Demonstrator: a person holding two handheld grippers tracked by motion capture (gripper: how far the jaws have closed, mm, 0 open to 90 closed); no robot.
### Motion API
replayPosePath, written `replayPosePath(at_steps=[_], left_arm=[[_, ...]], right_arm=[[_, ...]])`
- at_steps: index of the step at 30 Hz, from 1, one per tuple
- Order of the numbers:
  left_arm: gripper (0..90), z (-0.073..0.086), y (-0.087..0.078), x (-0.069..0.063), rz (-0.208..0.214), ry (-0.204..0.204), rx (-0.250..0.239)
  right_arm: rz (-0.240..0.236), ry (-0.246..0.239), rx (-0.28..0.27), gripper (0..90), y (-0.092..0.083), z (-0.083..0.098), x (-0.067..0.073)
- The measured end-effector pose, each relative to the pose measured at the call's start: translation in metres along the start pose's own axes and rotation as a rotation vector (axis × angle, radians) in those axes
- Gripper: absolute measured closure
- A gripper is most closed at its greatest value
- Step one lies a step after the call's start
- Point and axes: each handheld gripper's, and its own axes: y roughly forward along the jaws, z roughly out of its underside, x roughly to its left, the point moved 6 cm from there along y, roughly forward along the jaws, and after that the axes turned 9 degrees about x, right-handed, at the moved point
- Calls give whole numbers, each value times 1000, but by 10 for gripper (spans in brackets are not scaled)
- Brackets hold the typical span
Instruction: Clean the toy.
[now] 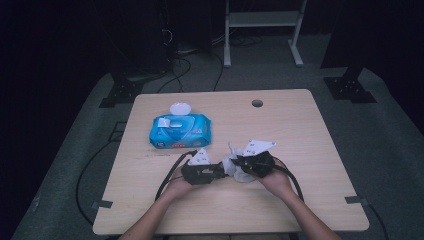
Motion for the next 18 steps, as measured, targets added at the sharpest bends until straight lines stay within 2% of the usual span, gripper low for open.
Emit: replayPosePath(at_steps=[3,5,9,11,12,16,18], left_arm=[[692,0,0,0,-3,1,3],[694,0,0,1,-3,-1,2],[694,0,-1,1,-2,4,3],[694,0,0,1,-1,2,1],[694,-1,0,1,3,-4,-1],[688,-1,0,2,-4,-10,-1],[688,-2,0,2,-13,-8,0]], right_arm=[[7,1,11,834,-2,2,-3],[42,7,15,834,-6,6,-12],[68,76,12,834,-16,18,-34],[74,93,12,834,-18,22,-39],[78,96,13,834,-18,21,-38],[100,54,11,838,-11,10,-27],[25,58,-8,838,-3,2,-17]])
